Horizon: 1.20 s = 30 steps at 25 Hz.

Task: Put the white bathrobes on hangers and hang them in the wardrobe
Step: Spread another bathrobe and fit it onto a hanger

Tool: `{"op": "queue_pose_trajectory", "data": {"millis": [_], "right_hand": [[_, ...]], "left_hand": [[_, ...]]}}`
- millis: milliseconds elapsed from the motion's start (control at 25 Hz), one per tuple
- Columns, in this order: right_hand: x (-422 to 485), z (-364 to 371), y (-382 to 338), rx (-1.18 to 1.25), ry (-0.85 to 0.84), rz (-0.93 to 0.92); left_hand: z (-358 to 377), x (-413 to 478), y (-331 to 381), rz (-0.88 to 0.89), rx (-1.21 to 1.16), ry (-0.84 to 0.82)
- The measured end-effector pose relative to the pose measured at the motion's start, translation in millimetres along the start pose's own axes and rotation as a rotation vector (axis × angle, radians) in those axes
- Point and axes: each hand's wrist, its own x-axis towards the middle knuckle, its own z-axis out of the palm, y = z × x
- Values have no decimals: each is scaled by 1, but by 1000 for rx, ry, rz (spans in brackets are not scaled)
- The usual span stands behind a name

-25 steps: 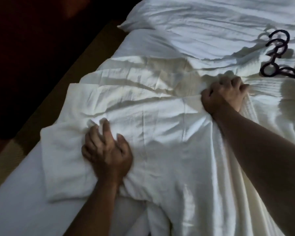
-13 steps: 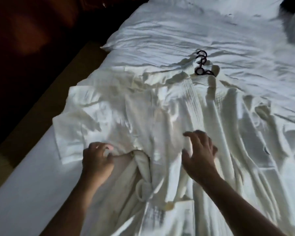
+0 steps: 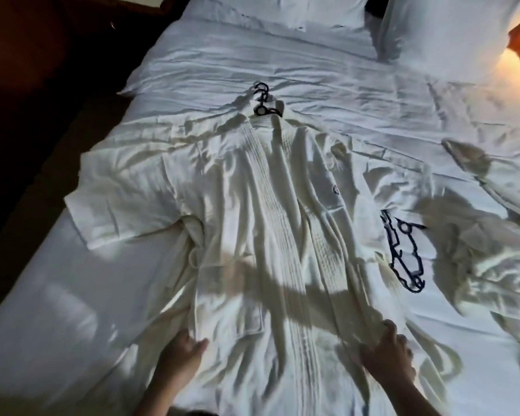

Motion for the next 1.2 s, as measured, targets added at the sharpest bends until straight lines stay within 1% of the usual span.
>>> {"op": "queue_pose_trajectory", "data": {"millis": [40, 80, 120, 160, 200, 240, 280, 320, 360, 400, 440, 480, 520, 560, 600, 640, 720, 760, 840, 920, 1000, 1040, 1120, 1200], "right_hand": [[0, -4, 2, 11, 18, -27], [2, -11, 2, 23, 22, -60], [3, -17, 9, 65, 38, -86], [5, -22, 19, 135, 75, -113], [5, -27, 30, 230, 133, -140], [5, -31, 41, 322, 177, -163], [4, -36, 52, 412, 191, -168], [4, -43, 64, 510, 167, -152], [5, -50, 75, 568, 139, -141], [8, -55, 82, 576, 119, -145], [13, -59, 89, 561, 63, -144], [16, -65, 98, 557, -59, -153], [15, -71, 104, 536, -232, -157], [13, -74, 110, 480, -386, -158], [12, -75, 117, 393, -477, -160], [11, -71, 126, 317, -483, -164], [8, -62, 144, 214, -375, -169], [4, -54, 154, 186, -344, -152], [-8, -47, 167, 185, -339, -123], [-24, -50, 181, 205, -330, -110], [-30, -54, 192, 285, -330, -116], [-27, -56, 197, 307, -326, -120], [-8, -56, 200, 355, -282, -116], [30, -49, 206, 442, -279, -114]], "left_hand": [[-6, -1, -3, 7, -37, 13], [-9, -5, -8, 11, -139, 46], [-9, -12, -15, 12, -150, 37], [-4, -17, -24, -3, -203, -14], [0, -20, -39, 3, -159, -33], [3, -27, -45, 2, -195, -43], [3, -32, -49, 5, -188, -9], [1, -36, -52, -33, -259, 20], [-2, -42, -56, -71, -254, 75], [-8, -44, -61, -134, -262, 152], [-13, -49, -65, -193, -154, 239], [-12, -55, -69, -232, -40, 304], [-9, -66, -66, -256, 3, 327], [2, -75, -60, -249, -1, 287], [16, -85, -51, -230, -33, 196], [36, -90, -45, -189, -56, 74], [88, -98, -34, -101, -120, -142], [109, -113, -21, -25, -112, -244], [135, -156, 20, 108, -11, -435], [157, -191, 53, 138, 135, -565], [175, -206, 76, 176, 177, -601], [186, -208, 87, 193, 172, -586], [209, -201, 107, 207, 132, -585], [242, -194, 129, 190, 42, -581]]}}
